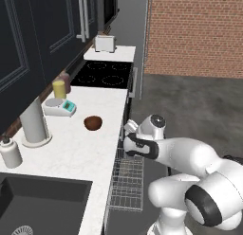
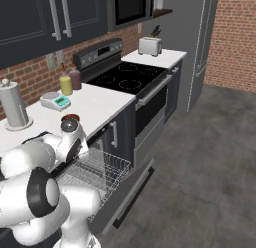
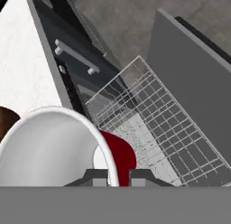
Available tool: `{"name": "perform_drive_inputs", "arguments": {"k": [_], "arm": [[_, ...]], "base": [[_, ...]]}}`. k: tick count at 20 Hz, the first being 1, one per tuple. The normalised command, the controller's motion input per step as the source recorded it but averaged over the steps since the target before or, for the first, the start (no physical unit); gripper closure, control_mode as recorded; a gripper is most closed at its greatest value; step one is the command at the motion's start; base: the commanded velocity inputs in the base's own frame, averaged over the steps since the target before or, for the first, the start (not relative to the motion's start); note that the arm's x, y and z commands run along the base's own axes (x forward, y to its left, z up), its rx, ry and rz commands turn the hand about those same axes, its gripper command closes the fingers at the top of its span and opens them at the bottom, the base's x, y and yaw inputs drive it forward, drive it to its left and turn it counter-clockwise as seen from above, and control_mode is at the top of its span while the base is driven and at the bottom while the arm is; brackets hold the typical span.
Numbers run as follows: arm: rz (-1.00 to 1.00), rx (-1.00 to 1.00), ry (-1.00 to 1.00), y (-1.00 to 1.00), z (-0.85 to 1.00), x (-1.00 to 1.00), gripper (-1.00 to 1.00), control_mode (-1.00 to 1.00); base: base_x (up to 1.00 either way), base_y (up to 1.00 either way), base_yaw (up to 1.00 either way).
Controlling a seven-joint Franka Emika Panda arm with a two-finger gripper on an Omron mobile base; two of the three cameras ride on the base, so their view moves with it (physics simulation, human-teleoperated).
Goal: Pick up the cup and bowl from the counter, place them in the dishwasher, and close the dishwasher door.
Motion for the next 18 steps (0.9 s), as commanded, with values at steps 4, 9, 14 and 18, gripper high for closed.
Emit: {"name": "perform_drive_inputs", "arguments": {"k": [4, 9, 14, 18], "arm": [[-0.12, 0.17, 0.00, -1.00, 0.00, -0.16, 1.00, -1.00], [-0.07, 0.23, 0.01, -0.98, -0.01, 0.10, 1.00, -1.00], [-0.03, 0.23, 0.10, -0.55, -0.22, 0.49, 1.00, -1.00], [-0.02, 0.22, 0.15, -0.21, -0.42, 0.64, 1.00, -1.00]], "base": [[0.00, 0.00, 0.00], [0.00, 0.00, 0.00], [0.00, 0.00, 0.00], [0.00, 0.00, 0.00]]}}
